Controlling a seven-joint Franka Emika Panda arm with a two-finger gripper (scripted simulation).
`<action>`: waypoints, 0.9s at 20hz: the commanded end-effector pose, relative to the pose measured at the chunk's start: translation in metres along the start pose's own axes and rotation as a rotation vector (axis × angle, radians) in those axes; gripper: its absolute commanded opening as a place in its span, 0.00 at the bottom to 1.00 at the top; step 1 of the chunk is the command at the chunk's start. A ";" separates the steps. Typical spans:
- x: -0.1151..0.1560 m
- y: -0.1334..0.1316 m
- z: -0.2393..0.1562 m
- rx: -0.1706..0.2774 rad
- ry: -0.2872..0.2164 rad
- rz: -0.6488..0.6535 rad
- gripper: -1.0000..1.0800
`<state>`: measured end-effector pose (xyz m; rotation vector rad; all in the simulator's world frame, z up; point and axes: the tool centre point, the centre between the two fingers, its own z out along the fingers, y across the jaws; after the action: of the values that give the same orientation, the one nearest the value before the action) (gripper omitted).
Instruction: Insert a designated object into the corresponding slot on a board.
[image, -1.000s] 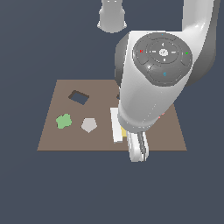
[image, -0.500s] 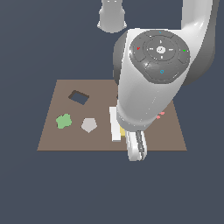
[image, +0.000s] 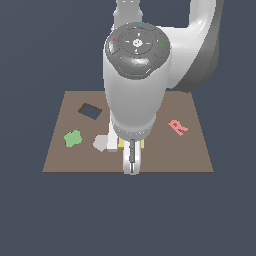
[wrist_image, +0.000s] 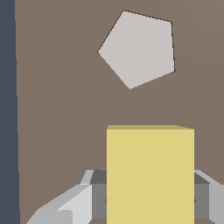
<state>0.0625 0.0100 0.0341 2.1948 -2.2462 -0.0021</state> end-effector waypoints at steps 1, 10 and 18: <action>0.019 0.009 -0.001 0.001 0.000 0.047 0.00; 0.096 0.063 -0.004 0.001 0.000 0.260 0.00; 0.136 0.103 -0.005 0.000 0.000 0.387 0.00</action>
<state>-0.0369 -0.1182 0.0391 1.7475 -2.6086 -0.0020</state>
